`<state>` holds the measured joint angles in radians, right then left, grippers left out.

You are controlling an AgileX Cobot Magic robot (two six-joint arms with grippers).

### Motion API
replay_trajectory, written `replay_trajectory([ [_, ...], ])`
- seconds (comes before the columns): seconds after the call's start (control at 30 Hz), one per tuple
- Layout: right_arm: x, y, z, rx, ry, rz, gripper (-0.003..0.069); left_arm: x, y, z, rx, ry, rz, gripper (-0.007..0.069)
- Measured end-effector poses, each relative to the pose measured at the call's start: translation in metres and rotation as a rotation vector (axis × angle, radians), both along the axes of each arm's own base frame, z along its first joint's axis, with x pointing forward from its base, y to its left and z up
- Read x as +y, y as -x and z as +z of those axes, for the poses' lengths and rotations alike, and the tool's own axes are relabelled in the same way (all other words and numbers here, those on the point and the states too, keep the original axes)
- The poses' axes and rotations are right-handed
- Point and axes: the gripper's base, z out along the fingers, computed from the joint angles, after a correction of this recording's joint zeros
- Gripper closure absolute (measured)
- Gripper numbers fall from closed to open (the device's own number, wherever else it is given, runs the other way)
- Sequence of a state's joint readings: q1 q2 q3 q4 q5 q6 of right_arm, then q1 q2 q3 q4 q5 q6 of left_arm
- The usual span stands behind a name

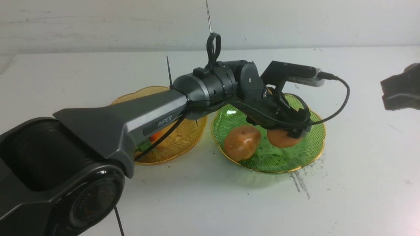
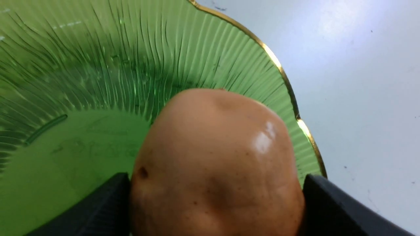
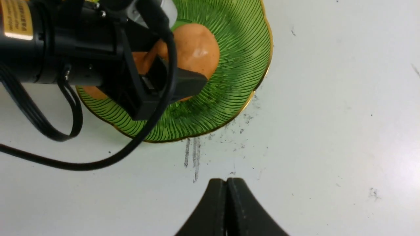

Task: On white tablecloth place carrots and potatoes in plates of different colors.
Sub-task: 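Pick up the potato beside the plates and place it on a plate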

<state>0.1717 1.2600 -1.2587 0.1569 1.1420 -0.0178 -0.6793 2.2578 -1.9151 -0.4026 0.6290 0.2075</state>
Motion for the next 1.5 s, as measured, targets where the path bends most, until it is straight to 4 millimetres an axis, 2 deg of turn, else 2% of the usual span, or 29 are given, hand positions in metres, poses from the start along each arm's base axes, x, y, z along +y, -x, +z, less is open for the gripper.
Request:
replay_trajectory([
  [0.23, 0.001, 0.000, 0.000, 0.001, -0.007, 0.005, 0.0673, 0.002, -0.001, 0.019, 0.009, -0.030, -0.041, -0.0016],
  [0.4, 0.002, 0.001, 0.000, 0.005, -0.028, 0.008, 0.0673, 0.007, -0.001, 0.016, 0.027, -0.089, -0.016, -0.0016],
  [0.73, 0.004, 0.001, 0.000, 0.005, -0.034, 0.031, 0.0673, 0.014, -0.005, 0.014, 0.091, -0.084, 0.075, -0.0016],
  [0.93, 0.003, 0.002, 0.001, -0.001, -0.018, 0.032, 0.0673, 0.014, -0.005, 0.014, 0.090, -0.084, 0.074, -0.0016],
  [1.07, -0.004, 0.008, 0.009, -0.048, 0.030, 0.010, 0.0673, 0.014, -0.004, 0.014, 0.064, -0.107, 0.027, -0.0017],
  [1.27, -0.007, 0.021, 0.021, -0.105, 0.031, 0.000, 0.0673, 0.014, -0.003, 0.014, 0.058, -0.115, -0.002, -0.0058],
  [1.5, -0.007, 0.022, 0.022, -0.109, 0.029, -0.002, 0.0673, 0.013, -0.004, 0.016, 0.054, -0.108, -0.002, -0.0058],
])
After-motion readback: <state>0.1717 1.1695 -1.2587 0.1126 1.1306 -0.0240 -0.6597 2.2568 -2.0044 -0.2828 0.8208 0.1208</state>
